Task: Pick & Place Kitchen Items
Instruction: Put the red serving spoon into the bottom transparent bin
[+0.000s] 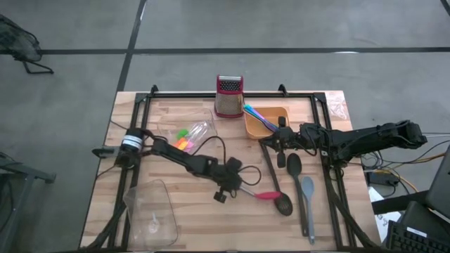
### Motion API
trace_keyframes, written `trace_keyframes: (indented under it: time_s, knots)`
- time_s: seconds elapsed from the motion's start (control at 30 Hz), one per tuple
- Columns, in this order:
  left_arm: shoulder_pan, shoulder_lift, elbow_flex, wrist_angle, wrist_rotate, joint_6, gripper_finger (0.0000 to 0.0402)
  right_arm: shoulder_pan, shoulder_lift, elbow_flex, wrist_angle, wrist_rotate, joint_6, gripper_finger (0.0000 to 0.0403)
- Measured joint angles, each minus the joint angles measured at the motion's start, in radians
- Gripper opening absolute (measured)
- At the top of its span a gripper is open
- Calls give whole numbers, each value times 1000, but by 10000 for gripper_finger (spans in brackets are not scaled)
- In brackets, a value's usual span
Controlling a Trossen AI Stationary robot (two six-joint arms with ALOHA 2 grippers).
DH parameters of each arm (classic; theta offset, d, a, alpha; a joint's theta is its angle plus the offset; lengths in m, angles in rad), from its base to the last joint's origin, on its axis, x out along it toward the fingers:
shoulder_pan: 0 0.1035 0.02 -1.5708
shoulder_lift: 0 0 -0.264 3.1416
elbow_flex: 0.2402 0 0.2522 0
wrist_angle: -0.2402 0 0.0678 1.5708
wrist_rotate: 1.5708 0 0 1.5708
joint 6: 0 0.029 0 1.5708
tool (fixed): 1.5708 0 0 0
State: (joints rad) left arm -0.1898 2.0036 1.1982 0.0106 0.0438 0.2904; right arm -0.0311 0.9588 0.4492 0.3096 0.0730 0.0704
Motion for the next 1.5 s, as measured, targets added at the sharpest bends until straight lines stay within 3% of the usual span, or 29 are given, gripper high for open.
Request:
trace_keyframes:
  time_s: [0.33, 0.67, 0.9, 1.03, 1.13, 1.23, 1.37, 1.5]
  knots:
    - [-66, -169, 6, -303, -105, 69, 57, 0, 0, 0, -8, 0, 0, 8]
    - [-301, -484, 6, -675, -529, 163, 59, 0, 0, 0, -16, 0, 0, 8]
    - [-491, -631, 7, -854, -555, -150, 59, 0, 0, 0, -16, 0, 0, 8]
    - [-605, -680, 6, -864, -556, -282, 58, 0, 0, 0, -16, 0, 0, 8]
    - [-700, -700, -11, -877, -632, -344, 58, 0, 0, 0, -17, 0, 0, 8]
    - [-790, -696, -34, -1007, -739, -417, 58, 0, 0, 0, -17, 0, 0, 8]
    - [-878, -678, -44, -1179, -740, -554, 61, 0, 0, 0, -17, 0, 0, 8]
    - [-966, -680, -44, -1229, -725, -738, 63, 0, 0, 0, -17, 0, 0, 8]
